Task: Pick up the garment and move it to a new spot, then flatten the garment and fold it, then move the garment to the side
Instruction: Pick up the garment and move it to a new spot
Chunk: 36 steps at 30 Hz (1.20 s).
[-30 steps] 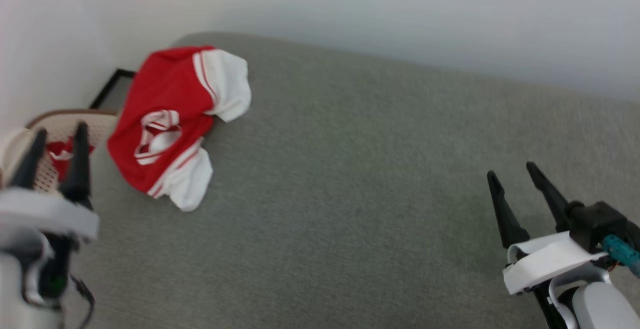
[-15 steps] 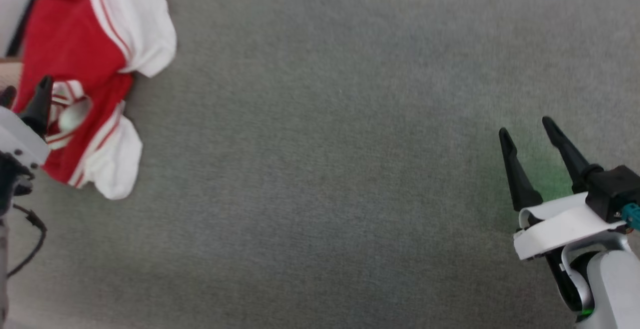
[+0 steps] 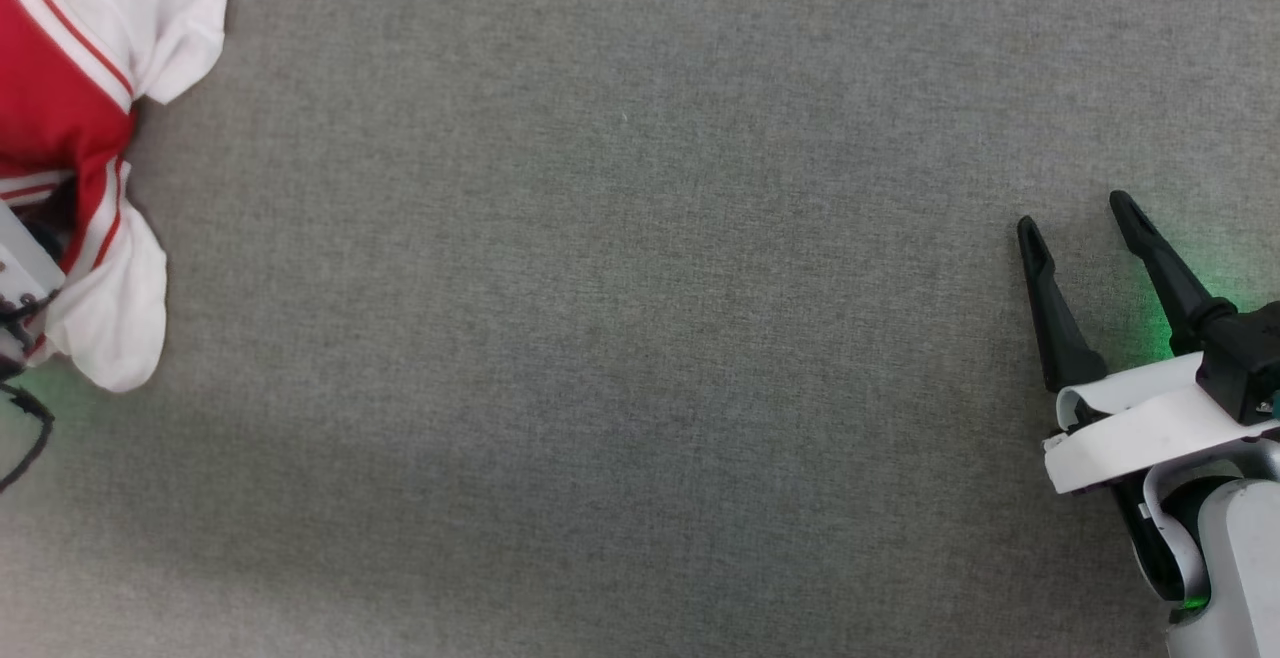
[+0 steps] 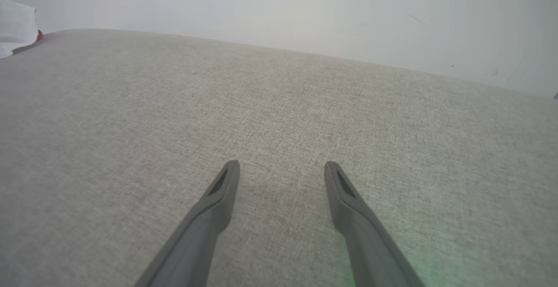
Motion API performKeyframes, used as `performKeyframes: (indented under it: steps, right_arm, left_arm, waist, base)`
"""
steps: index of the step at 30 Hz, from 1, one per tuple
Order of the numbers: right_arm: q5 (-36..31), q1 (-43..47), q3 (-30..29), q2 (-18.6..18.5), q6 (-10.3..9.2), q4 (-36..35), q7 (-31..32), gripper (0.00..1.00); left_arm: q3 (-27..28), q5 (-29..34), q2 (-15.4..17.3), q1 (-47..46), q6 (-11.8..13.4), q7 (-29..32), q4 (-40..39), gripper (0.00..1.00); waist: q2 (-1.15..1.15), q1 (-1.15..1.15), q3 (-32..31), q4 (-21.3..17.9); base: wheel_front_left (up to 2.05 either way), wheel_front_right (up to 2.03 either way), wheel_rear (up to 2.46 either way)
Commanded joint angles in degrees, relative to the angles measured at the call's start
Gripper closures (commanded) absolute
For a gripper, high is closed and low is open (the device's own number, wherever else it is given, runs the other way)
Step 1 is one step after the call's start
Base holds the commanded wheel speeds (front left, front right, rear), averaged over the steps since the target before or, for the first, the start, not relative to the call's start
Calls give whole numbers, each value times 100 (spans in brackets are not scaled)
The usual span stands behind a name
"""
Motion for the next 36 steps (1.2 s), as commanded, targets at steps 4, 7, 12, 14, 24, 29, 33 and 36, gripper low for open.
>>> performKeyframes:
  steps: [4,7,12,14,24,29,33,36]
  right_arm:
    - [-71,-67,-25,24,-8,-67,18,0]
    - [-77,-75,-15,48,-8,-75,-4,0]
    - [-33,-65,16,83,-8,-6,-34,0]
    - [-1,-28,23,97,-8,36,-67,0]
    - [139,293,-11,177,-8,301,-273,0]
    - [244,481,36,216,-8,420,-369,0]
    - [320,619,46,243,-8,464,-421,0]
    - [343,741,36,276,-8,459,-441,0]
  left_arm:
    - [-293,-87,-321,64,19,-12,297,100]
    - [-421,-112,-207,20,19,-302,269,100]
    - [-616,-235,28,-126,18,-723,125,100]
    - [-742,-257,124,-173,18,-906,3,100]
    - [-1304,-293,582,-262,18,-1938,-679,100]
    - [-1555,-212,801,-300,18,-2443,-995,100]
    - [-1706,-176,942,-339,18,-2435,-1261,100]
    - [-1790,-136,1081,-355,18,-2322,-1536,100]
  waist:
    - [0,0,-5,0]
    - [0,0,-89,34]
    - [0,0,-339,88]
    - [0,0,-471,114]
    - [0,0,-1335,246]
    - [0,0,-1845,273]
    - [0,0,-2213,273]
    - [0,0,-2462,264]
  base:
    - [0,0,0]
    - [0,0,0]
    - [0,0,0]
    - [0,0,0]
    - [0,0,0]
    - [0,0,0]
    - [0,0,0]
    - [0,0,0]
